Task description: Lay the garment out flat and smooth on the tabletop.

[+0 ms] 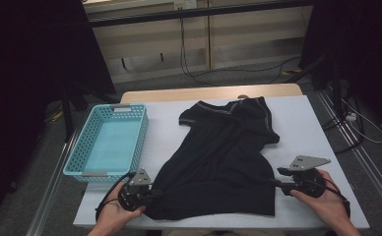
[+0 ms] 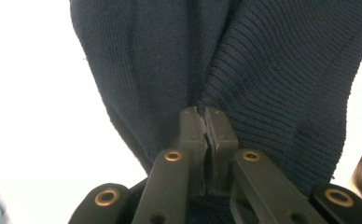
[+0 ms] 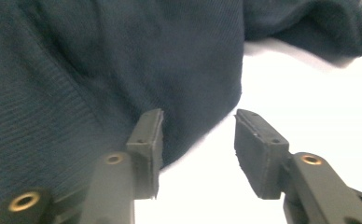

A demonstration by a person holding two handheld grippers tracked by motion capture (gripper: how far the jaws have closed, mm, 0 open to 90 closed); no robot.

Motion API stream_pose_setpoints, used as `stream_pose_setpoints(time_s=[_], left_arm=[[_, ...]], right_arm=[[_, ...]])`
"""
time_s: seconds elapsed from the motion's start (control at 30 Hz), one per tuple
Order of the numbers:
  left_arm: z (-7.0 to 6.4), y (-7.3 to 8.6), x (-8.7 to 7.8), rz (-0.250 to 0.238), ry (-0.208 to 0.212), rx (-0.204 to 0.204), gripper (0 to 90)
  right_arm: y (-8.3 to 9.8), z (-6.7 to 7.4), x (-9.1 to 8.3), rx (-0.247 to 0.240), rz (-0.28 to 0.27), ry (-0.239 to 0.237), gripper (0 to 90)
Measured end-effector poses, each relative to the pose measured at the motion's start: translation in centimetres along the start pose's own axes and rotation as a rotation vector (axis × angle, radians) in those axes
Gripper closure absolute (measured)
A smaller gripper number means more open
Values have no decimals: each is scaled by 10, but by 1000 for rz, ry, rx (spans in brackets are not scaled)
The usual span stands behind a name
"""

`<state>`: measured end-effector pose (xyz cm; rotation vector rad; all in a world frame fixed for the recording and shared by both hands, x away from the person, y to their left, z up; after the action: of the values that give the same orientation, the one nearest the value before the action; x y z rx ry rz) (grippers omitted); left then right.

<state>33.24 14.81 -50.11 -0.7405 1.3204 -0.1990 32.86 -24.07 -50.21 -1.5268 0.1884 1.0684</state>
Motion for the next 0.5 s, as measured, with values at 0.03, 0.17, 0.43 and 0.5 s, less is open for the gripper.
stream_pose_setpoints(time_s=[0.03, 0.17, 0.43, 0.5], left_arm=[[-1, 0, 1, -2, -4, -2, 871], [2, 2, 0, -6, -7, -16, 870], [10, 5, -5, -1, -47, -12, 872], [8, 5, -4, -5, -42, -8, 871]], right_arm=[[2, 1, 2, -3, 15, -6, 481], [10, 11, 13, 11, 62, -62, 411], [0, 12, 11, -19, 32, -33, 362], [-2, 7, 9, 9, 19, -34, 373]])
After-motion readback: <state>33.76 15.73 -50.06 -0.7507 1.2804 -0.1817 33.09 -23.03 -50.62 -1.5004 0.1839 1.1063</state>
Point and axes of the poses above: each handheld gripper's, and its own axes: x roughly forward along the jaws, y roughly out of its underside, z roughly to its left, the point moved 9 cm from there along x, roughly forward along the jaws, and after that the axes turned 12 degrees about x, right-handed, at the moved point
